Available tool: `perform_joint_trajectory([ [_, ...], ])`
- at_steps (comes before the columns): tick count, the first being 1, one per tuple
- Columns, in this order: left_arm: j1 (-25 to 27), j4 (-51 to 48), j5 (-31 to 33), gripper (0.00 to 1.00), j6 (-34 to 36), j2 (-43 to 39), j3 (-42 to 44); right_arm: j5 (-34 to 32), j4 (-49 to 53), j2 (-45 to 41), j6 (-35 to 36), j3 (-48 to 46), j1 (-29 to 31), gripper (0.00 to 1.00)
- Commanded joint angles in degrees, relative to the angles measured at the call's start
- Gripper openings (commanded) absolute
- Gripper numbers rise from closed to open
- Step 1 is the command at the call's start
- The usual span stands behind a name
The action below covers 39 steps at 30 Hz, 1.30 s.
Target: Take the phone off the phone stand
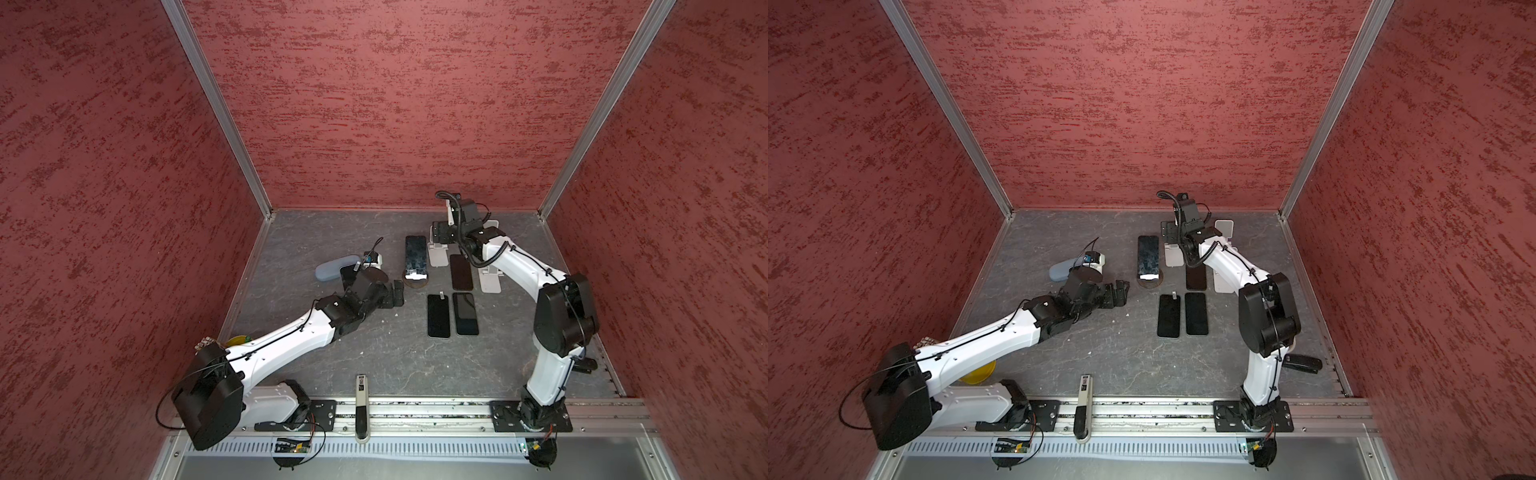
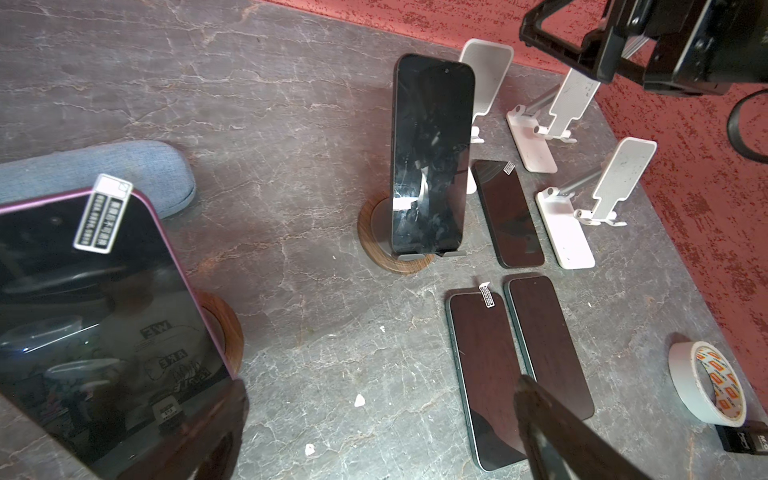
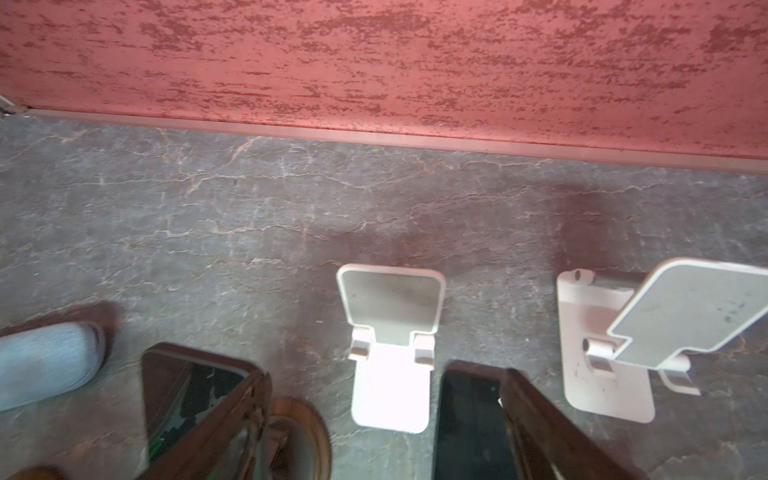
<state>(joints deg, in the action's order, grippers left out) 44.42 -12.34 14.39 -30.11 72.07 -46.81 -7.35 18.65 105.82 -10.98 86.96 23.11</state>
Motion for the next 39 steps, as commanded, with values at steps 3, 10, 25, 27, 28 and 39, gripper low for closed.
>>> perform_joint_trajectory([
  [3, 0.5, 1.5, -0.2, 0.99, -0.3, -2.1, 2.0, -1.3, -0.5, -3.6, -1.3, -0.8, 1.8, 0.9],
  [10, 1.0, 2.2, 0.0, 1.0, -0.6, -6.7, 4.5, -1.1, -0.5, -4.4, -1.4, -0.8, 4.3, 0.9],
  [25, 3.9, 2.9, 0.2, 1.0, 1.5, -16.2, 9.0, -1.9, 1.7, -0.3, -1.3, 0.8, 8.1, 0.91],
  [27, 4.1, 3.3, 0.4, 1.0, 1.4, -17.3, 9.7, -2.5, 3.0, 1.0, -1.8, 1.5, 8.6, 0.92],
  [28, 4.1, 3.4, 0.5, 1.0, 1.2, -17.6, 10.0, -2.6, 3.7, 1.6, -2.0, 1.9, 8.8, 0.93],
  [39, 4.1, 2.8, 1.3, 1.0, 1.4, -19.4, 10.9, -2.1, 4.4, 7.0, -5.6, 2.4, 11.2, 0.99],
])
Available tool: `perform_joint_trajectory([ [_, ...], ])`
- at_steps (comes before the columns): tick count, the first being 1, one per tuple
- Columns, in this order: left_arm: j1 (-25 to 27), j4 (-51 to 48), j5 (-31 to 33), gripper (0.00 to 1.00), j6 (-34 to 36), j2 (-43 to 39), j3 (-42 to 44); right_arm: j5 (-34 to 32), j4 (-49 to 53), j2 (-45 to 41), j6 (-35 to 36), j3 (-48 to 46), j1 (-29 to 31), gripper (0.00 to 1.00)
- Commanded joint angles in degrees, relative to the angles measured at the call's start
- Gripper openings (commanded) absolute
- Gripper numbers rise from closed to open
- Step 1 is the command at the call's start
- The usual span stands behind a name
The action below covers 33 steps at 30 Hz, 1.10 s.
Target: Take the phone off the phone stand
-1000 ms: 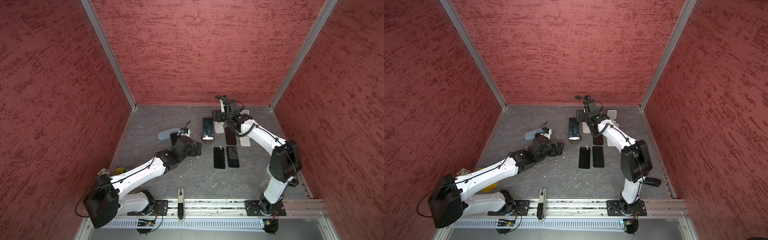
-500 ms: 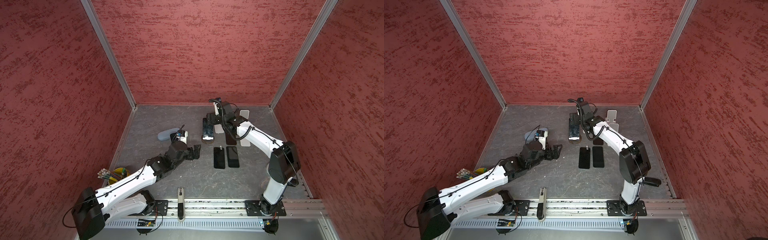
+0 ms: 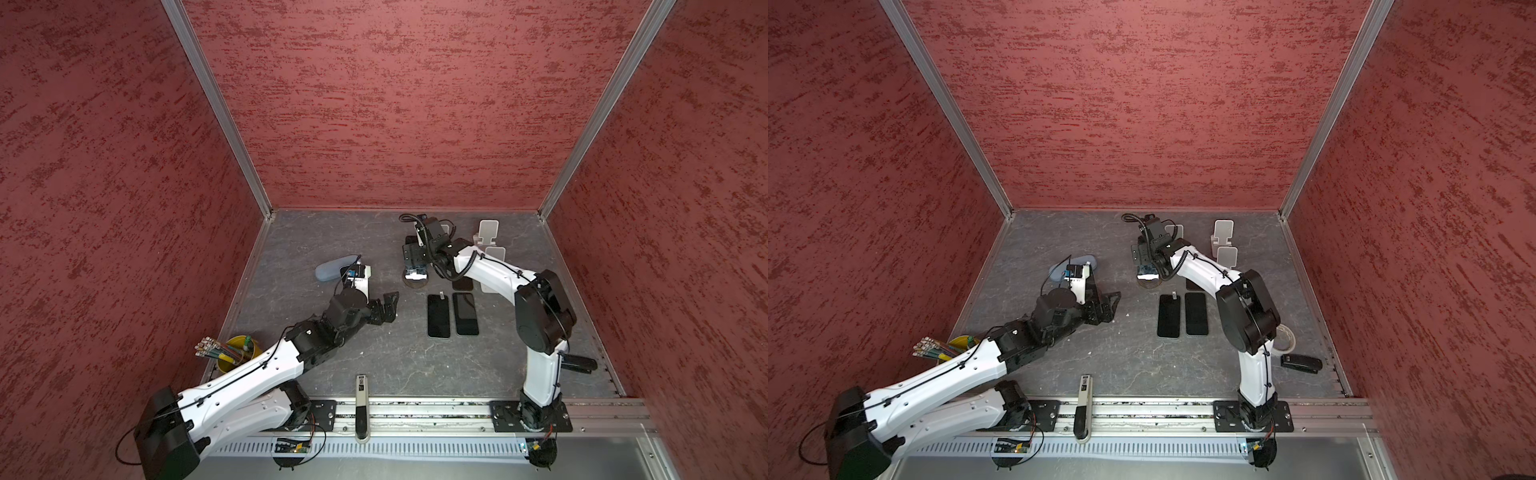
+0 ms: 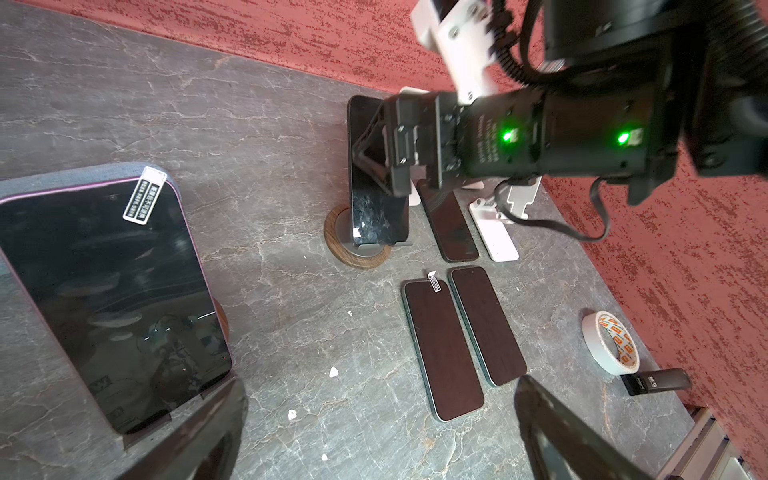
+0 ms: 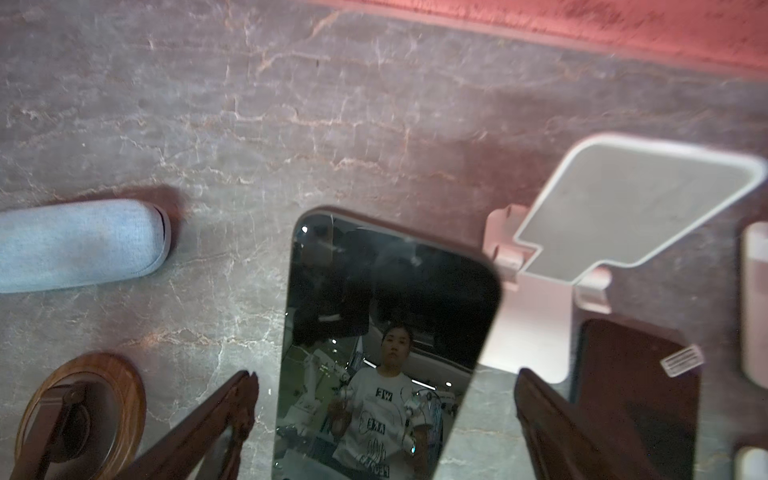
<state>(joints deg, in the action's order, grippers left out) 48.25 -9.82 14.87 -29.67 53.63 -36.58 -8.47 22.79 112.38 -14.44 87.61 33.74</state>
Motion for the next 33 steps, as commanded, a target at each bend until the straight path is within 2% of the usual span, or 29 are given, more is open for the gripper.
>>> perform_joint_trajectory([
  [1, 0.3, 0.3, 0.8, 1.0, 0.9, -1.1, 0.9, -1.0, 0.1, 0.6, -2.3, 1.7, 0.5, 0.99],
  [10, 0.3, -0.1, 1.6, 1.0, 0.9, -2.5, 1.7, -2.4, 1.4, 2.8, -4.1, 3.4, 0.7, 0.98],
  [21, 0.2, -0.2, 1.9, 1.0, 1.1, -3.5, 2.7, -4.7, 4.5, 5.1, -5.3, 6.0, 0.9, 0.91],
  [33, 0.1, 0.0, 2.5, 1.0, 2.0, -4.0, 3.0, -4.7, 6.6, 6.5, -6.2, 7.8, 1.1, 0.72],
])
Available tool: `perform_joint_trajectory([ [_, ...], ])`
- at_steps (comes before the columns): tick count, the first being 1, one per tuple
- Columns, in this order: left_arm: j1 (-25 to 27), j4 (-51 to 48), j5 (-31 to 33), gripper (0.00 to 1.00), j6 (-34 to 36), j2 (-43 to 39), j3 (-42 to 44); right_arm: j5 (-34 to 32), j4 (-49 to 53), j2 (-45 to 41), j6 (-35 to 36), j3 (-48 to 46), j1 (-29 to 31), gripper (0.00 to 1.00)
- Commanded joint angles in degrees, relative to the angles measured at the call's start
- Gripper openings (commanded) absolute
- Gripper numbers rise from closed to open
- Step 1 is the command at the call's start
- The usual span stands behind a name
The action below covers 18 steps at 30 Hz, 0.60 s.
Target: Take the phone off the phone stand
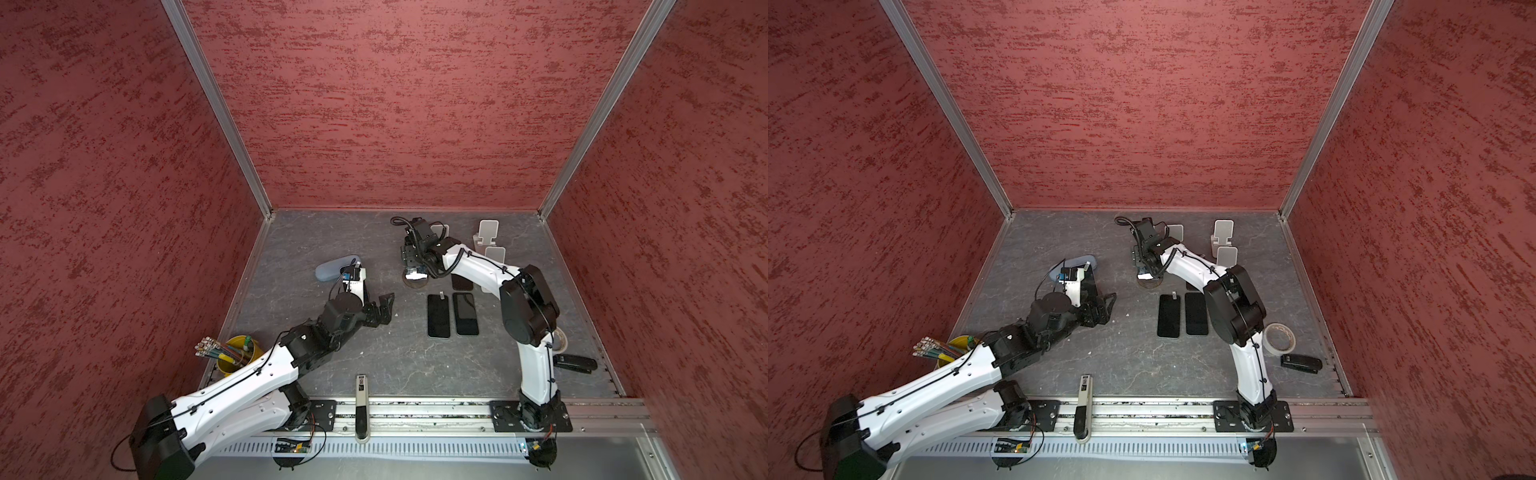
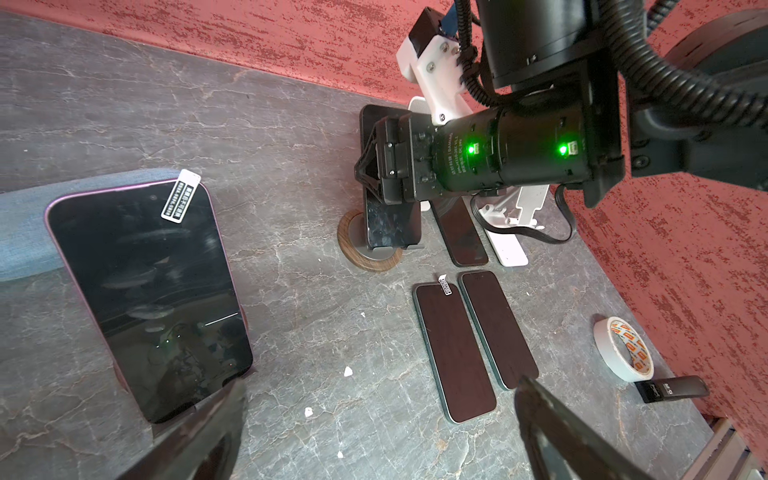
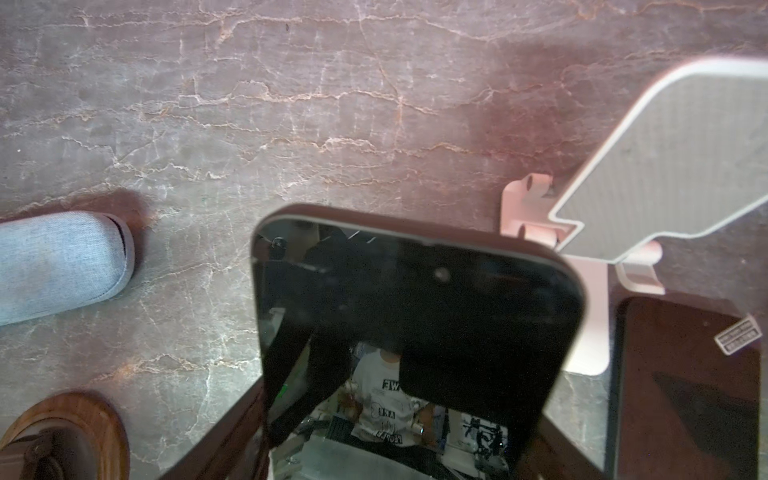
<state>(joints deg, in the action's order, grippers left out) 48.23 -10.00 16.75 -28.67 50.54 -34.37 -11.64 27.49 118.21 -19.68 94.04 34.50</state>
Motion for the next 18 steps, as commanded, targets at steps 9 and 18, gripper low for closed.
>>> perform_joint_trajectory([
  [9, 0.1, -0.2, 0.9, 1.0, 0.5, -2.4, 1.7, -0.3, -0.1, -1.8, -0.5, -0.2, 0.4, 0.62],
  [18, 0.1, -0.2, 1.1, 1.0, 0.6, -2.0, 1.7, 3.4, -3.0, -6.2, 1.6, -1.1, 0.4, 0.6],
])
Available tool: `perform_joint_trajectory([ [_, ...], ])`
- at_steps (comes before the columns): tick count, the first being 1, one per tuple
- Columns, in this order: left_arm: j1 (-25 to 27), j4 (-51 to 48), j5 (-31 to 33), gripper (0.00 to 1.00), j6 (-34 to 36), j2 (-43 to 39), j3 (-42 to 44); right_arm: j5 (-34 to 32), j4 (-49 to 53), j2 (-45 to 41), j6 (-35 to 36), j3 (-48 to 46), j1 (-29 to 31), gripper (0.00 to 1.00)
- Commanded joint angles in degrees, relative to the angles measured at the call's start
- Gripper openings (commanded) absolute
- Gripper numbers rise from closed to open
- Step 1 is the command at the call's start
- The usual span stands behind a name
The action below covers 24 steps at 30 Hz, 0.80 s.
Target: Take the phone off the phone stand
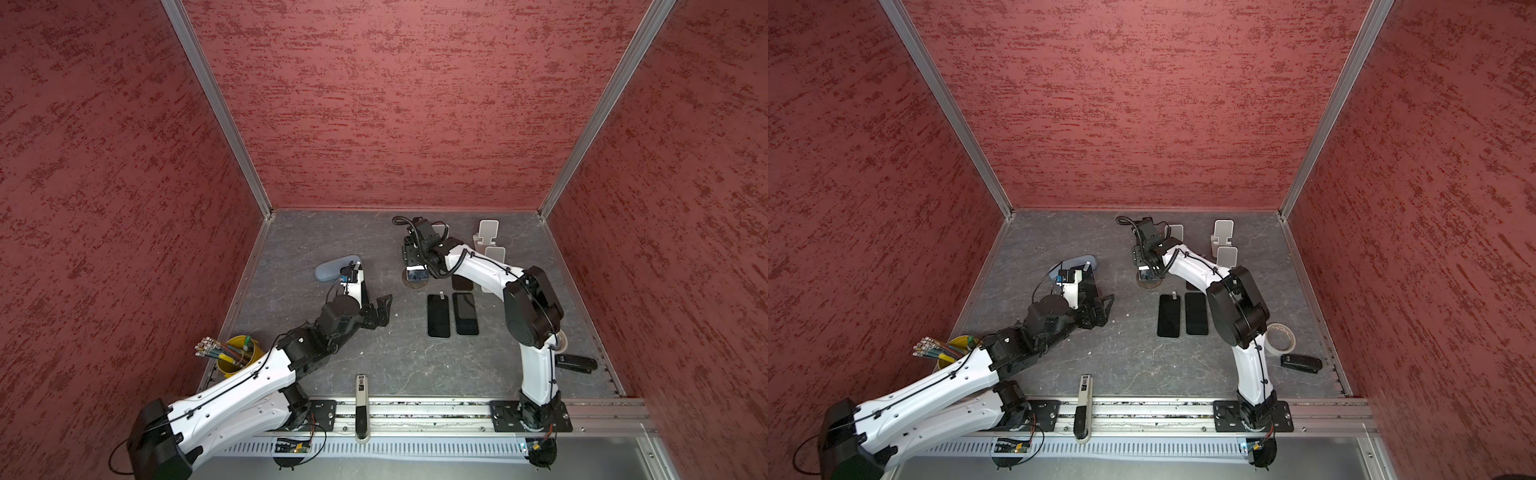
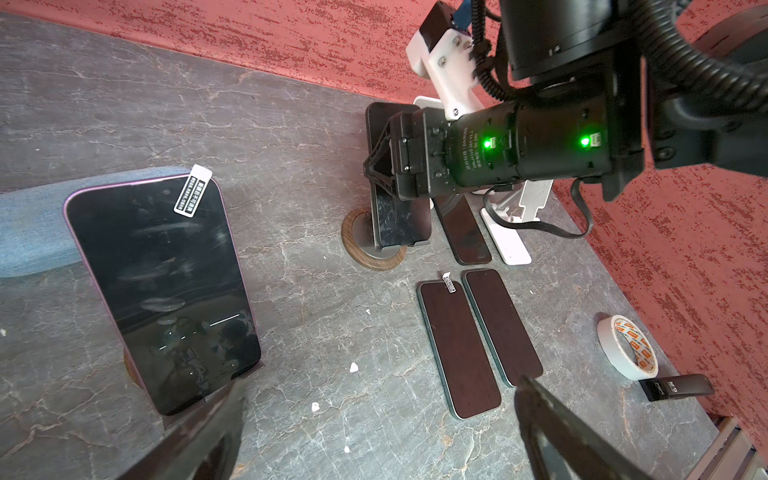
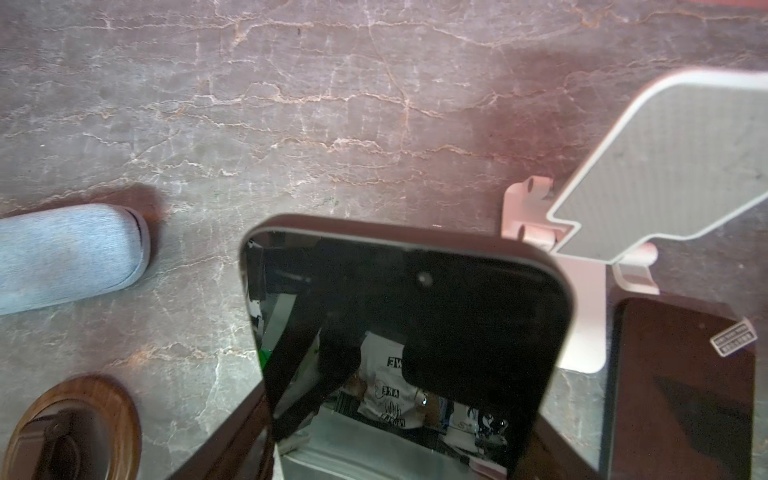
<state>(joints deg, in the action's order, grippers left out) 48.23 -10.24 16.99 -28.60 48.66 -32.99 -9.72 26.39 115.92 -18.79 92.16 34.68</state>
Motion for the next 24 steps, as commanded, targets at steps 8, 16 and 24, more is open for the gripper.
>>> perform_joint_trajectory([
  [8, 0.0, 0.2, 0.8, 1.0, 0.4, 0.1, 0.5, 3.3, -2.5, -9.3, 1.6, -1.7, 0.2, 0.6],
  [16, -0.1, 0.2, 0.8, 1.0, 0.7, 0.6, 0.2, 5.5, -0.8, -16.3, 2.4, -9.2, 0.2, 0.59],
  [24, -0.2, 0.5, 0.6, 1.0, 0.7, 1.0, -0.1, 8.8, 0.8, -21.8, 1.7, -15.9, 0.2, 0.59],
])
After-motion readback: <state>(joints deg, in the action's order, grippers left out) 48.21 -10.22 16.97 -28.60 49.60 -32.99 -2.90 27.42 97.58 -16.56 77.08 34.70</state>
